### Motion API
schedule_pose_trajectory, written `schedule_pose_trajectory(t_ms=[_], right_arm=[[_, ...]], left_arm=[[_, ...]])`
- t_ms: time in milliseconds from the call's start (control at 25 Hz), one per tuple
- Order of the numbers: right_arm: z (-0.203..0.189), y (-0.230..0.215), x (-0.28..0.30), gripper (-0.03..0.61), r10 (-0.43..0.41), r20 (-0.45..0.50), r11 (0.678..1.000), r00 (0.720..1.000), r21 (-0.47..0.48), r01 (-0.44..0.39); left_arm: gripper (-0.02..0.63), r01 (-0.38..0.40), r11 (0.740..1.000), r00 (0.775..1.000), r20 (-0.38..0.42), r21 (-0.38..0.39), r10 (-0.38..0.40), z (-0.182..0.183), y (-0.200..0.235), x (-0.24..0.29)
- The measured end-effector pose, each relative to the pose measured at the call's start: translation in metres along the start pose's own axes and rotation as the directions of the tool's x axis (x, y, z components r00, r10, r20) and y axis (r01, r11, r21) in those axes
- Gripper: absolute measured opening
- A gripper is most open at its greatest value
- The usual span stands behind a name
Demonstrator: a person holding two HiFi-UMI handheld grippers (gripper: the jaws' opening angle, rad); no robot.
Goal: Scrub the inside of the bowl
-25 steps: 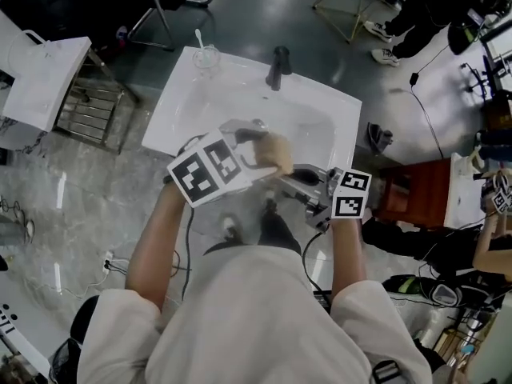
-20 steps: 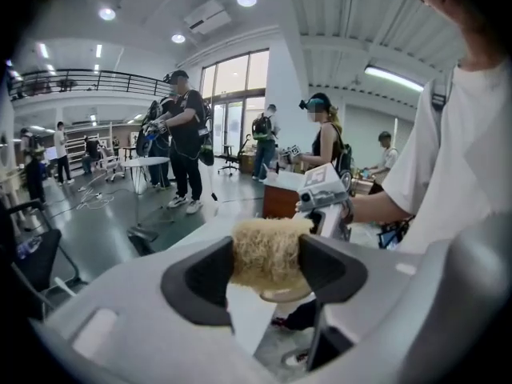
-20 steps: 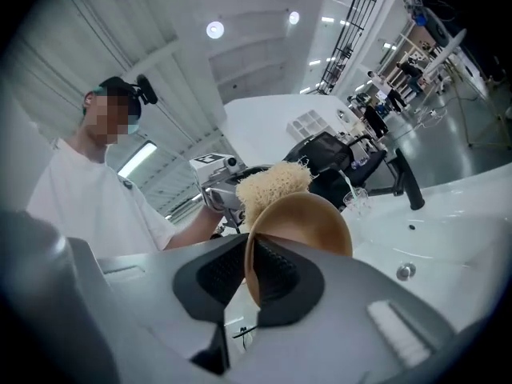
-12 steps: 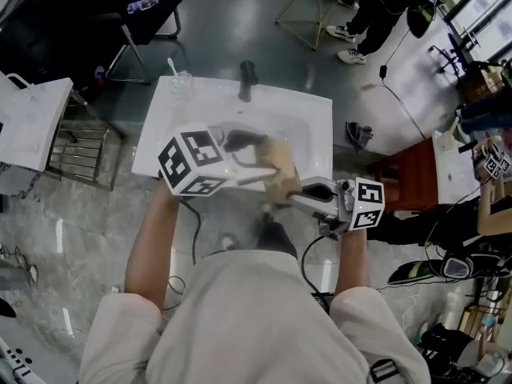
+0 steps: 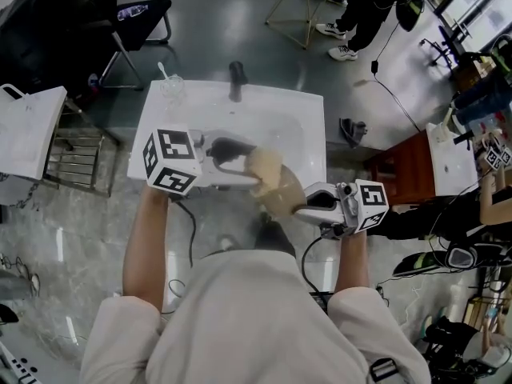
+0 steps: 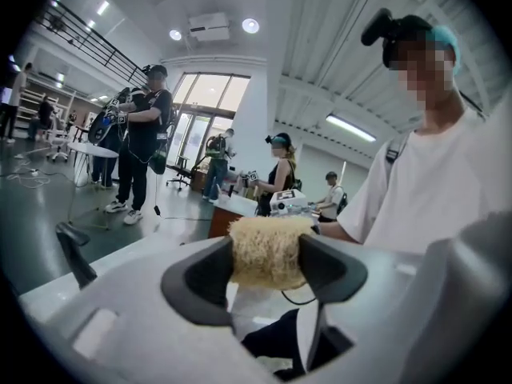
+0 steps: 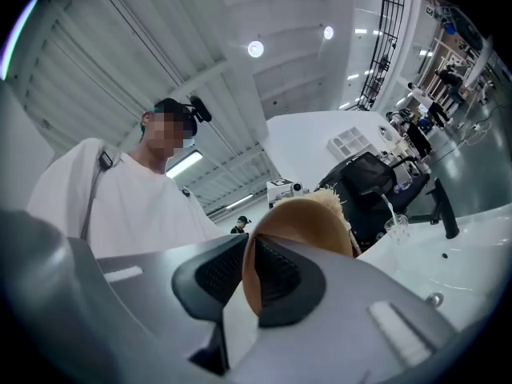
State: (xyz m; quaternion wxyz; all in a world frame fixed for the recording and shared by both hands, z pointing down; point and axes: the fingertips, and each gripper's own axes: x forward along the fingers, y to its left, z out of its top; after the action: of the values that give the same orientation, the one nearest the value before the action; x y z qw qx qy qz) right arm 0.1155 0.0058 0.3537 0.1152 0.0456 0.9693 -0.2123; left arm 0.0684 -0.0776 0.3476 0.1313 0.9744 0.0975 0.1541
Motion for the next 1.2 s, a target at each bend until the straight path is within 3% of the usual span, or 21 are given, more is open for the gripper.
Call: schedule_pose_trajectory(t_ms=[200,400,560,680,760,920,1040,1200], right_arm=[[0.014,0.011,-0.001,0.032,0.081,0.069,0.997,0.994,-0.018,-0.080],[0.027,0.033,-0.004,0.031,0.203,0.103,0.979,0.974,-0.044,-0.199],[0.043,0.040,0.003,0.031,0.254,0.157,0.967,0.954,-0.058,-0.248],[0.054,0.041,0.007,0.031,0.263,0.213,0.965,0.941,-0.060,-0.256],[0.063,0.040,0.001,0.015,0.269,0.274,0.963,0.923,-0.071,-0.260],[0.059,0.032,0.011,0.017,0.242,0.225,0.970,0.944,-0.082,-0.229],[0.066,0.023,0.023,0.016,0.165,0.197,0.984,0.966,-0.101,-0.147],[0.072,0.000,0.029,0.015,-0.005,0.195,0.992,0.981,-0.119,0.029]], left_arm=[[0.258,-0.001,1.000,0.997,0.075,-0.018,0.002,0.000,-0.004,-0.010],[0.258,0.044,0.999,0.988,0.147,-0.019,-0.041,0.001,-0.023,-0.019],[0.258,0.063,0.998,0.975,0.214,-0.027,-0.056,0.006,-0.031,-0.025],[0.258,0.043,0.998,0.977,0.210,-0.034,-0.035,0.000,-0.032,-0.028],[0.258,0.024,0.999,0.987,0.160,-0.028,-0.019,-0.012,-0.032,-0.022],[0.258,0.018,1.000,0.994,0.106,-0.017,-0.017,-0.031,-0.042,0.004],[0.258,-0.010,1.000,0.989,0.145,-0.023,0.013,-0.028,-0.046,0.016],[0.258,-0.122,0.990,0.964,0.229,-0.072,0.135,-0.022,-0.036,0.019]])
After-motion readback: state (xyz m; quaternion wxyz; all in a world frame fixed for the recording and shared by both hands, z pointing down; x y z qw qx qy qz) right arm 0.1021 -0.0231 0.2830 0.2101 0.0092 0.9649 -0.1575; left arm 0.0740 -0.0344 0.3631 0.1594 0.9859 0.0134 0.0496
